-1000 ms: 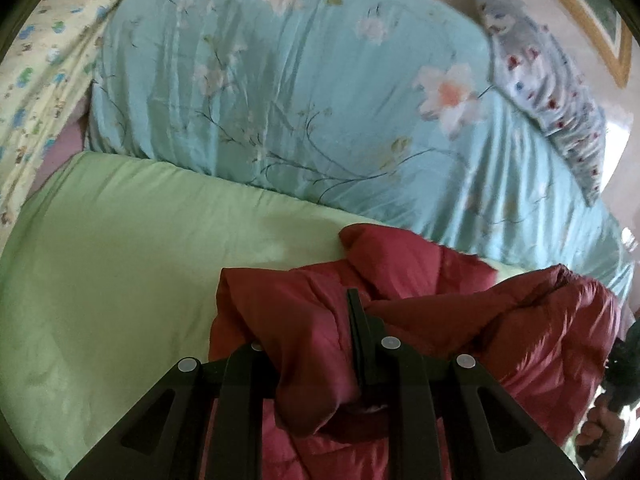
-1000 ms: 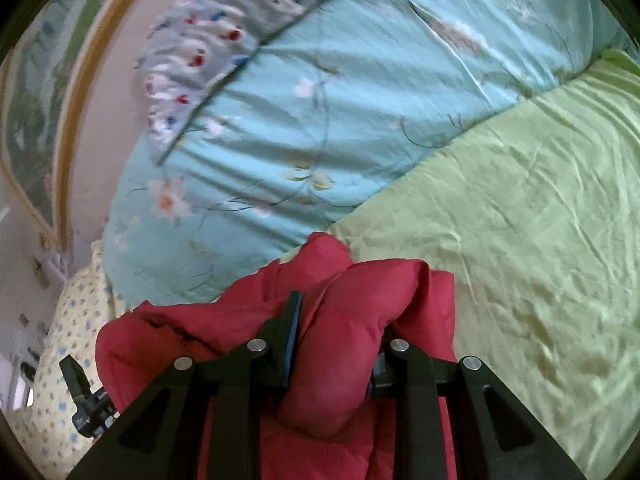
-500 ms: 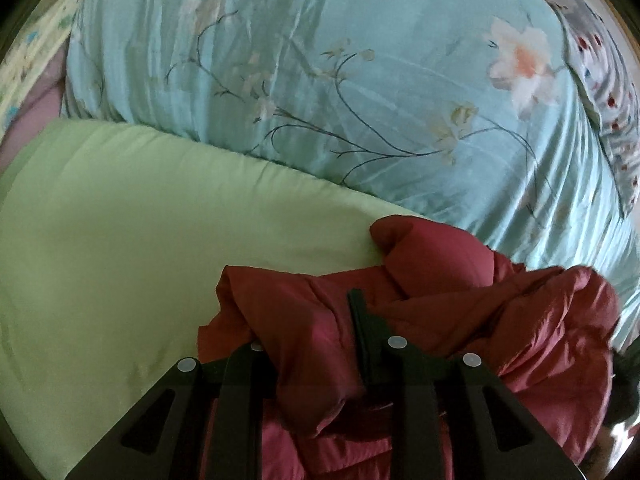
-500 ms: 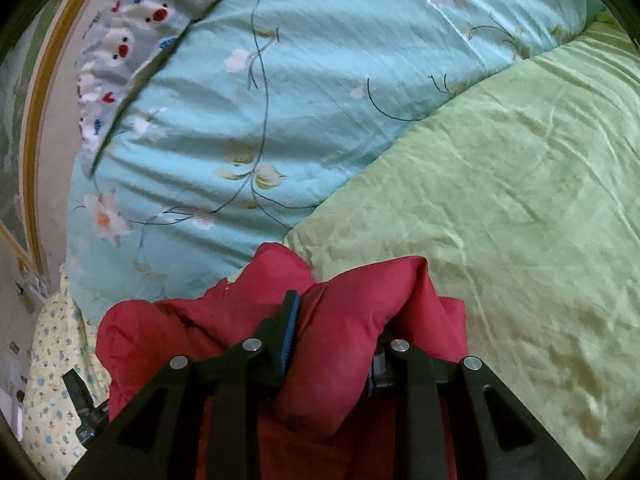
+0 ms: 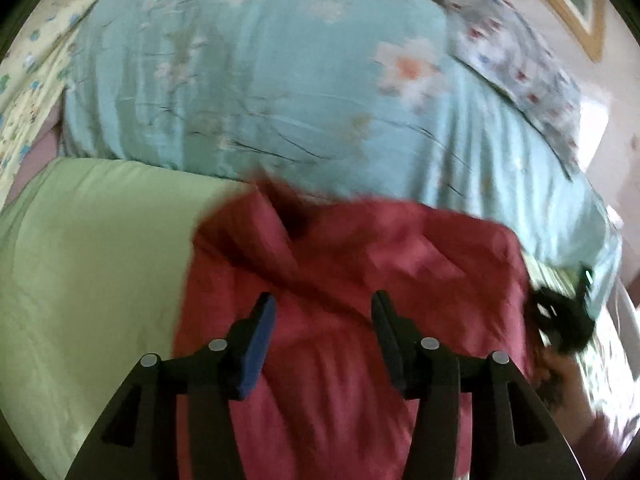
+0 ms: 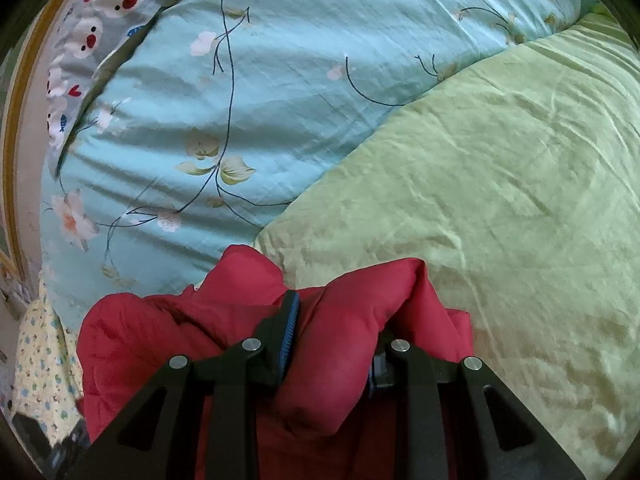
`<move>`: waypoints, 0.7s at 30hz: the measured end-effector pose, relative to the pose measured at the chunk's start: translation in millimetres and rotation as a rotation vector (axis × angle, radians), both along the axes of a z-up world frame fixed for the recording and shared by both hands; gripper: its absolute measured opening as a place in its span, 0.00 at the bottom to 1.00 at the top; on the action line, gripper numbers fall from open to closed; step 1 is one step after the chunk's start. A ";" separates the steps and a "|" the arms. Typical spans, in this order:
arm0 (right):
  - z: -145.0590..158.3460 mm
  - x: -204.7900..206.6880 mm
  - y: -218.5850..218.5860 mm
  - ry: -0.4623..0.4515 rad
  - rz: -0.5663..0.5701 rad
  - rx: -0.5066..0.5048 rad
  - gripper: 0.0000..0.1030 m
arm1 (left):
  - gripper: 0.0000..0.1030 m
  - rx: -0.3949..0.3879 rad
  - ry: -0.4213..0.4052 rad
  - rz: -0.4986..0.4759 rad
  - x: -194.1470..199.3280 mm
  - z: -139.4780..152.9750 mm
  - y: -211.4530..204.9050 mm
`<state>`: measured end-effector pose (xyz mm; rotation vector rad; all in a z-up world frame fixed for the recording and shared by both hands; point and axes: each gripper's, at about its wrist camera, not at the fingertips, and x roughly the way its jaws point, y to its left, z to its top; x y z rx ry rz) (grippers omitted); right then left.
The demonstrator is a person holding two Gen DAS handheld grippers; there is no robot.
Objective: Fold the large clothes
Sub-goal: 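Carry the held hem over the coat body with both grippers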
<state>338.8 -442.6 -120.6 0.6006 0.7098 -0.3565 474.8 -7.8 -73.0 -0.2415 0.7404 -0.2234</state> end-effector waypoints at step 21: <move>72.0 -33.3 127.8 0.058 0.402 -0.330 0.62 | 0.50 0.321 0.070 0.033 34.4 -54.8 -72.1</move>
